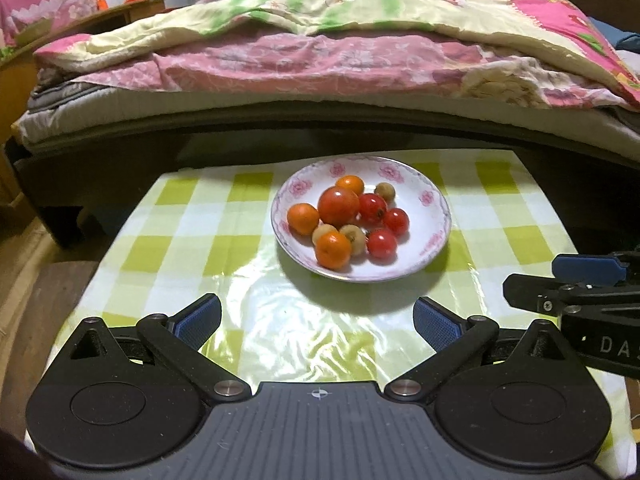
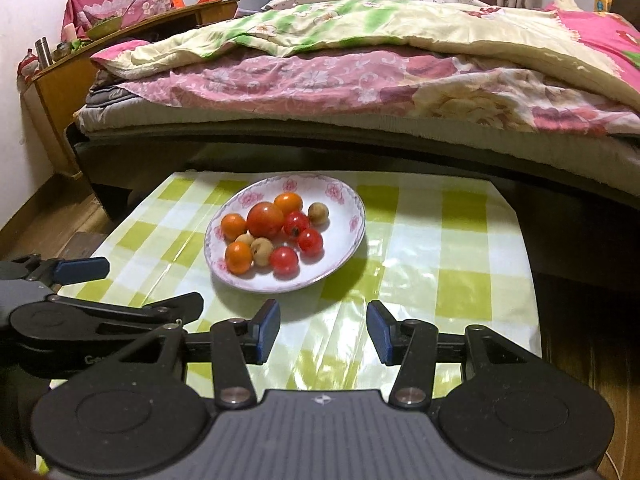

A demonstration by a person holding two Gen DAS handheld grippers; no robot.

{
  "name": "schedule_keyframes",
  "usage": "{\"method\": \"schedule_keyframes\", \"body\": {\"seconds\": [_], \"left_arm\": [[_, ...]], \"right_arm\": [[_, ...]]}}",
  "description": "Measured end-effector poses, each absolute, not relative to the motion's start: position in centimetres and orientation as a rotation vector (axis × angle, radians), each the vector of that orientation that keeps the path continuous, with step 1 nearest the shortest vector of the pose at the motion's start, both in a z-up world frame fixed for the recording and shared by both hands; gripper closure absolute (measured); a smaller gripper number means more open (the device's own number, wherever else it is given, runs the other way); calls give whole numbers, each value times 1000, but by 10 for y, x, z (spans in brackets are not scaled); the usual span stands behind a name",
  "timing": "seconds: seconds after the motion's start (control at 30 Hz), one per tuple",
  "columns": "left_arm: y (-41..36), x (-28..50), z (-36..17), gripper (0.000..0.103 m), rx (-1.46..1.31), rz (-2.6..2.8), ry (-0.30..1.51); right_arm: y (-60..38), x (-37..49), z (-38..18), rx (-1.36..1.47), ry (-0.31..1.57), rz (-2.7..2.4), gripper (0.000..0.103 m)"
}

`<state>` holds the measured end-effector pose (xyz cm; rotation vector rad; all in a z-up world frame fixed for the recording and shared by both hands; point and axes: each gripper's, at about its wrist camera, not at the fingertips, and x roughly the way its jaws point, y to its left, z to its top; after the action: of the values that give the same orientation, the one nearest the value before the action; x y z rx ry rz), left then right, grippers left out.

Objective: Organize fruits

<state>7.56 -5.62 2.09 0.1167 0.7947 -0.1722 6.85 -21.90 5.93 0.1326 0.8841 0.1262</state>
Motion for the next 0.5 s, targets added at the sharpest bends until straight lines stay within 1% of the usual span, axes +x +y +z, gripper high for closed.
{"method": "schedule_keyframes", "body": {"seconds": [0.5], "left_arm": [[-53,44,15,0,120,-187,830]], "right_arm": [[-211,31,61,122,903,121,53]]}}
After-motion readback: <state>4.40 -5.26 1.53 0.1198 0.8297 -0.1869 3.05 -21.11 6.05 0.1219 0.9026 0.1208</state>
